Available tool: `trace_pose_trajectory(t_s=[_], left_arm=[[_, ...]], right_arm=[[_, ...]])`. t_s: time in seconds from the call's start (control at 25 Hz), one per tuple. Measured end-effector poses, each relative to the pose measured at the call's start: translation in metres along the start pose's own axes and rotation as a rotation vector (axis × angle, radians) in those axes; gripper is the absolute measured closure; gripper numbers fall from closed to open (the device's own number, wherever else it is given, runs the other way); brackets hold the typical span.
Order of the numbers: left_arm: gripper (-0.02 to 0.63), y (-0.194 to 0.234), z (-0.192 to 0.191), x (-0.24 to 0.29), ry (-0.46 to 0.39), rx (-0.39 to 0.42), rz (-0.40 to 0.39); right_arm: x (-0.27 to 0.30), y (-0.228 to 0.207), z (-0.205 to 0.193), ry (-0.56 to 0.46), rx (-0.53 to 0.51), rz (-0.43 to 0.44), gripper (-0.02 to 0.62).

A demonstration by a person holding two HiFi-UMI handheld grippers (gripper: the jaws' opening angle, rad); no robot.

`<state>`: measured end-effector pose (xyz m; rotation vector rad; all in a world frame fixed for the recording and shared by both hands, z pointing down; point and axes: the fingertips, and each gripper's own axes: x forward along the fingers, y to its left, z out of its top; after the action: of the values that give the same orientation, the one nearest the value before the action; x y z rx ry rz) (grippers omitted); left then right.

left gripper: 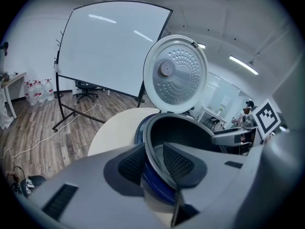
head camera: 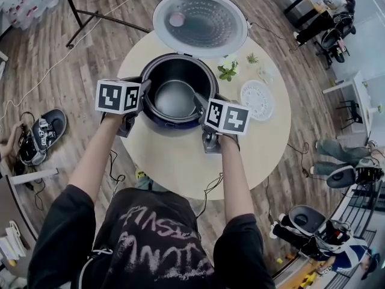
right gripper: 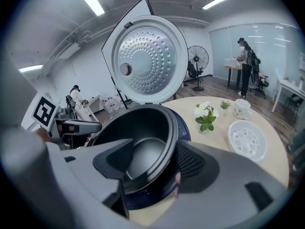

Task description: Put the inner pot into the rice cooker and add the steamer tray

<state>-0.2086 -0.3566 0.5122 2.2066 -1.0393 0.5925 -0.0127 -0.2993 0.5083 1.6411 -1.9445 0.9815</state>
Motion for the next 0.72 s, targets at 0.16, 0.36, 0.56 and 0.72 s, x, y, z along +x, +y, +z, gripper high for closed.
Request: trace_pose_trajectory(t_s=[0.16,0.36,0.56,0.72], left_arm=[[0.473,-0.001,0.0,-0.003,-0.003,-0.002,-0.012],[0.468,-0.002,0.004,-0.004,-0.015,-0.008,-0.033],[0.468,-0.011,0.016,-0.013,-0.068,0.008,-0.063],[0.468,-0.018,0.029,-0.022,-0.131,0.047,-0.079]], right_arm=[[-0.003,0.003,0.0,-0.011,0.004,0.01,0.307],[-0.008,0.004,0.005,-0.048,0.021,0.026,0.305],[-0.023,0.006,0.016,-0.129,0.019,0.03,0.322],[-0.038,0.006,0.023,-0.186,0.005,0.015,0.367]])
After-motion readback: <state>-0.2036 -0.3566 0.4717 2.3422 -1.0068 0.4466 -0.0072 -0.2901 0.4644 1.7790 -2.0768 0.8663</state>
